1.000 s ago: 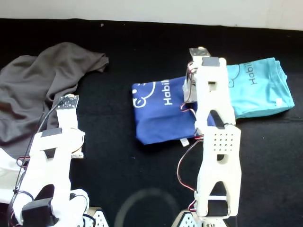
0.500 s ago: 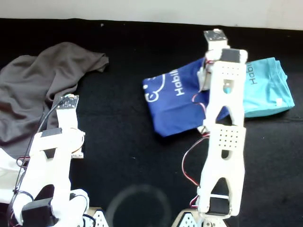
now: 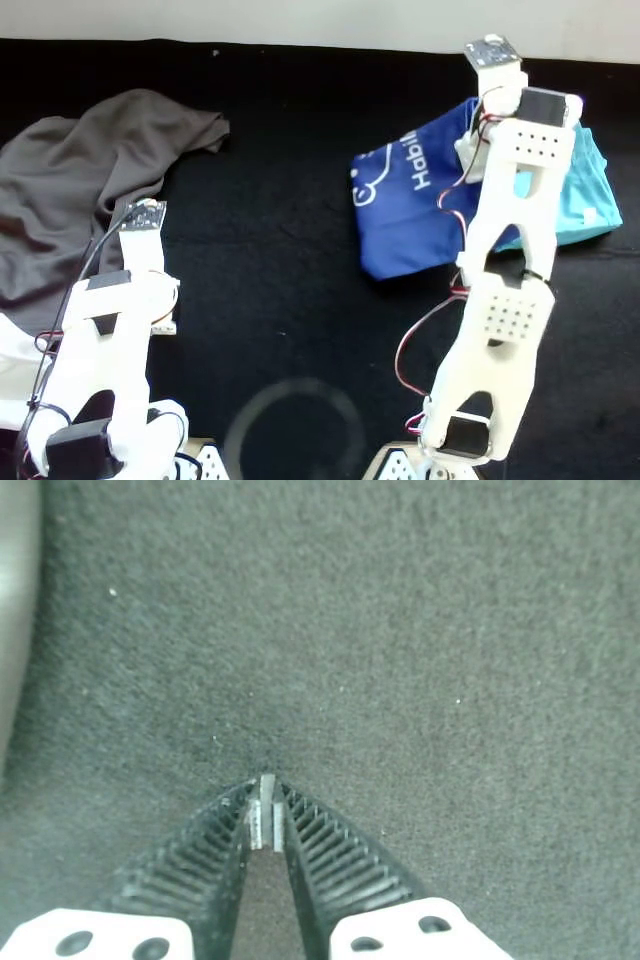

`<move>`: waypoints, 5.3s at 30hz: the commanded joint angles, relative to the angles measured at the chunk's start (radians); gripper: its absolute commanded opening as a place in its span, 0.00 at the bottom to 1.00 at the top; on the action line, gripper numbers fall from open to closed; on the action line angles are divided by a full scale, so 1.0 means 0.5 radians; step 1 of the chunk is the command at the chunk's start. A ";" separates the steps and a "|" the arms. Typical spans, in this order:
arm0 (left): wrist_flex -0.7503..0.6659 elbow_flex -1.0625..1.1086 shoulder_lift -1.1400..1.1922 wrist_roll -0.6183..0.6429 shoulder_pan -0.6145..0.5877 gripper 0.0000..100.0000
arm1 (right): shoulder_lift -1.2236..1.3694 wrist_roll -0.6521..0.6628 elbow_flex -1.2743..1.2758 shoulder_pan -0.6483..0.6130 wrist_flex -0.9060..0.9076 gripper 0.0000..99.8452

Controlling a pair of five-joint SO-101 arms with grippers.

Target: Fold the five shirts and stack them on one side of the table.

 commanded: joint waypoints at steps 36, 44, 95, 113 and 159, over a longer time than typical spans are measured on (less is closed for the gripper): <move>-0.031 0.008 -0.005 0.015 -0.029 0.01 | 0.373 0.365 0.192 0.778 -1.616 0.01; -0.031 0.008 -0.005 0.015 -0.029 0.01 | 0.526 0.356 0.173 0.775 -1.567 0.01; -0.031 0.008 -0.005 0.015 -0.029 0.01 | 0.486 -0.445 -0.600 0.315 -0.683 0.03; -0.031 0.008 -0.005 0.015 -0.029 0.01 | 1.079 -0.448 -0.637 0.367 -1.370 0.03; -0.031 0.008 -0.005 0.018 -0.029 0.01 | 1.076 -0.448 -0.450 0.870 -2.131 0.03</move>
